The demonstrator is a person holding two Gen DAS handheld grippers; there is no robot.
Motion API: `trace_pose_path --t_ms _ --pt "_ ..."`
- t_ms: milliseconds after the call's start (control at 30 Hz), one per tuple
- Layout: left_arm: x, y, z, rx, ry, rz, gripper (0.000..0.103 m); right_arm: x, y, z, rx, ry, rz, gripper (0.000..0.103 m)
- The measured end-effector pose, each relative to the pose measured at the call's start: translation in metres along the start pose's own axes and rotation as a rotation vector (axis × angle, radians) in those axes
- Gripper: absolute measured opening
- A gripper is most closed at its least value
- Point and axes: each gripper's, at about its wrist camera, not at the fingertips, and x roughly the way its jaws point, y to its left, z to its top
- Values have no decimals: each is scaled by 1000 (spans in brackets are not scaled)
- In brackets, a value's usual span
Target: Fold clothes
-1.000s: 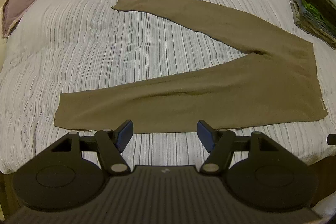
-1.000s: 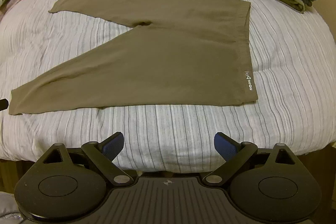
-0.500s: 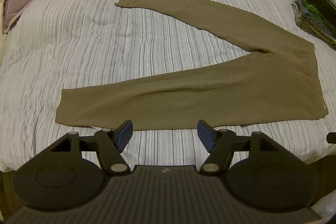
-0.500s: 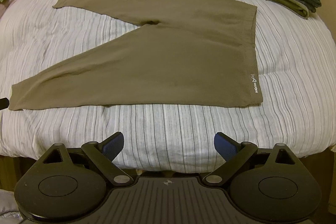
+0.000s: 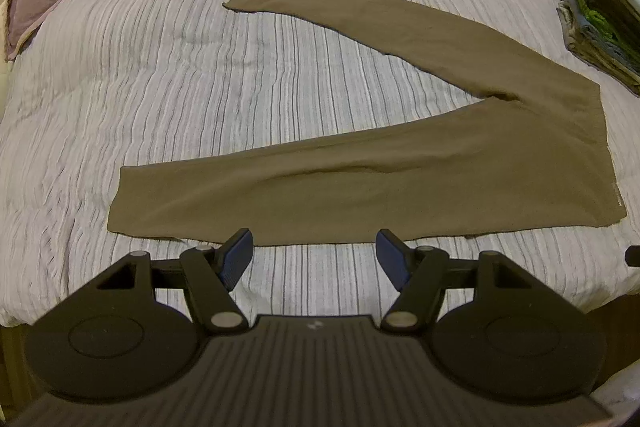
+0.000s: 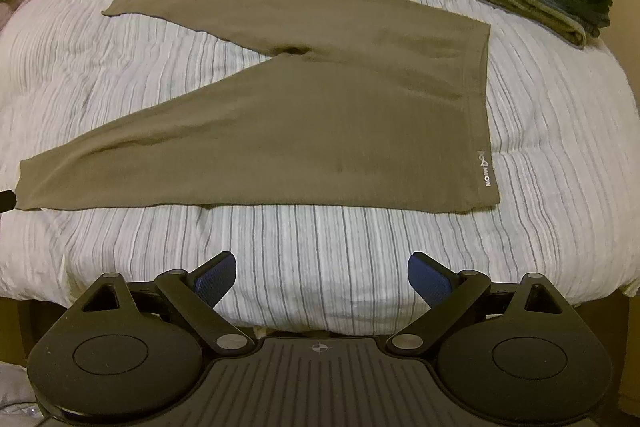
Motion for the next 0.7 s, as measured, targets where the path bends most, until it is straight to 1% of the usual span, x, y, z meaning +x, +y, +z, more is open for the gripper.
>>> trace_pose_path --t_ms 233,400,567,700 --pt "6 14 -7 4 14 5 64 -1 9 -4 -13 -11 -21 95" --pt "11 22 -12 -12 32 11 64 4 11 -4 -17 7 -28 95" --pt "20 27 -14 -19 46 8 64 12 8 -2 -29 21 -38 95" --pt "29 30 -14 -24 61 11 64 23 -1 2 -3 37 -22 95"
